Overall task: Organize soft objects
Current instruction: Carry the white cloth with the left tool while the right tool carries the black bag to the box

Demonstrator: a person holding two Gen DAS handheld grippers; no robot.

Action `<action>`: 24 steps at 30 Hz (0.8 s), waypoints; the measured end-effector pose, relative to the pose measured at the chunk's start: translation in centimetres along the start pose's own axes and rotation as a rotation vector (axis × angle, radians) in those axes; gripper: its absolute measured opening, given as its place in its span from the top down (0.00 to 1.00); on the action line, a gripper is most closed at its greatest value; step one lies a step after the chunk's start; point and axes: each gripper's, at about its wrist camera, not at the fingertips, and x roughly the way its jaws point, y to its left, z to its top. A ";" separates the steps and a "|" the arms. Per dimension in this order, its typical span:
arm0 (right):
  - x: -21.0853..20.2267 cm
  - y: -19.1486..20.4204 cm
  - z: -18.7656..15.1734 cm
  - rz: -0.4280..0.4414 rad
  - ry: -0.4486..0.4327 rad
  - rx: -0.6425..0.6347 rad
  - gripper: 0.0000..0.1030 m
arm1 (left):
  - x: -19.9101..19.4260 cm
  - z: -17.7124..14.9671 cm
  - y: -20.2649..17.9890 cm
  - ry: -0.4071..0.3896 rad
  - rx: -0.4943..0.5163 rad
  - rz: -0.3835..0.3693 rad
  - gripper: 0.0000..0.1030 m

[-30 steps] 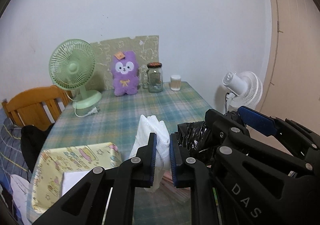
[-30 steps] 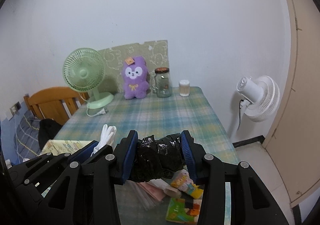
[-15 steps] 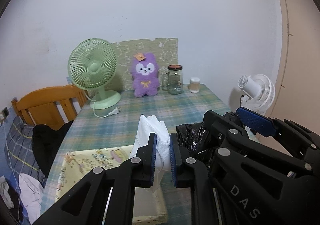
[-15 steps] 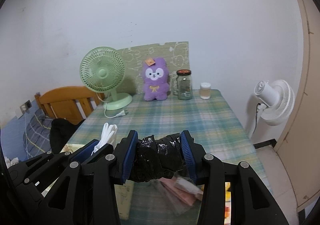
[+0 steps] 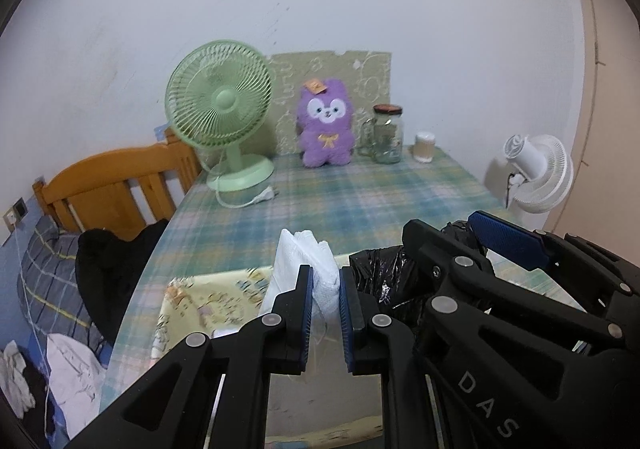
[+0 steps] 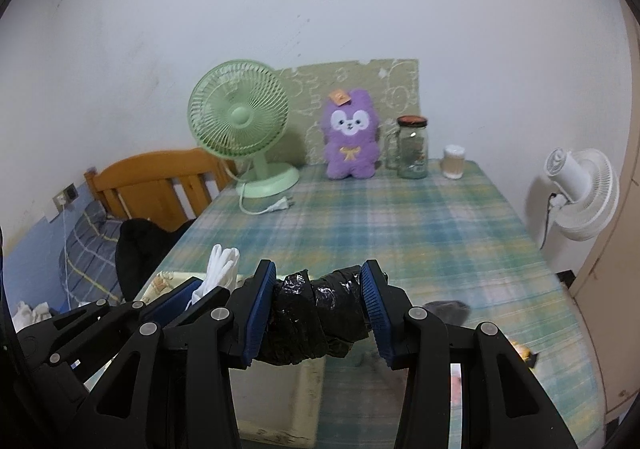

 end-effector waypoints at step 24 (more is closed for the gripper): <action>7.1 6.0 -3.3 0.060 0.174 -0.095 0.58 | 5.6 -3.7 6.7 0.206 0.006 0.025 0.37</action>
